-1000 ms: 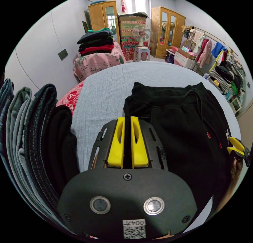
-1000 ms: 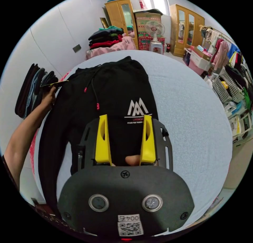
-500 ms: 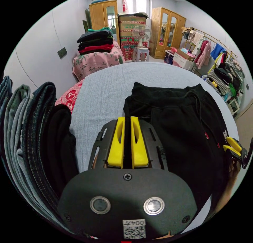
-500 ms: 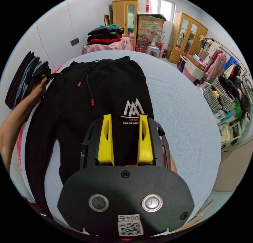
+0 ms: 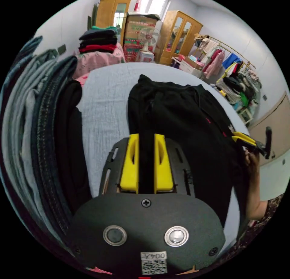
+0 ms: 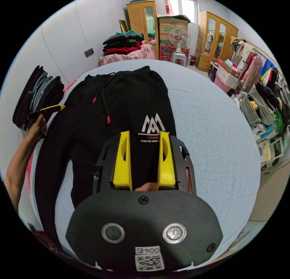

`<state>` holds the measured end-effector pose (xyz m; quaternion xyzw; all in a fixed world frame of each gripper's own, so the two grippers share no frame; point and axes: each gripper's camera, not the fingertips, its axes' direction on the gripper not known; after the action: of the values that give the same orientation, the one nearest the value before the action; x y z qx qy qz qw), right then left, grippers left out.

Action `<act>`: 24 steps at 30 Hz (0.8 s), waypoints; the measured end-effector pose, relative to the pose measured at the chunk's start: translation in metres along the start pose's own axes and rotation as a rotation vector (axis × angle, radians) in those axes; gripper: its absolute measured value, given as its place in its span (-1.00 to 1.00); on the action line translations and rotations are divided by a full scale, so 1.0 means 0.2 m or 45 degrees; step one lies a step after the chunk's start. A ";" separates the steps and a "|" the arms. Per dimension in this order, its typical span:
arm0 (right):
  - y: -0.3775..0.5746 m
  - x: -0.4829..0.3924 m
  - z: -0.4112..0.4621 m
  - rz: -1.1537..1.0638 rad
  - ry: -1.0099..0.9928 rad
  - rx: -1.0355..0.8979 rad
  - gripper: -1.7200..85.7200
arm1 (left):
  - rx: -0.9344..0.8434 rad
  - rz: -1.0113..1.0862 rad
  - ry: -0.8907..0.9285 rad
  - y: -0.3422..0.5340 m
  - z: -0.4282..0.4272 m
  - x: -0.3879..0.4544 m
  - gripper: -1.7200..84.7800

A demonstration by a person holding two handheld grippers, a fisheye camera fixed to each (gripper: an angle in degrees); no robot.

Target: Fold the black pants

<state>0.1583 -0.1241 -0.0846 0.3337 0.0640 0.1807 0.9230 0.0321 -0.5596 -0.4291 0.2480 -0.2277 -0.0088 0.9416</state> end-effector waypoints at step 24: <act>-0.01 0.02 0.01 0.007 -0.038 0.008 -0.64 | -0.025 -0.013 -0.067 -0.36 0.16 0.16 -0.80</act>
<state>0.1640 -0.1248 -0.0842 0.3395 0.0500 0.1781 0.9222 0.0536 -0.6408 -0.4245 0.2394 -0.2511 -0.0224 0.9376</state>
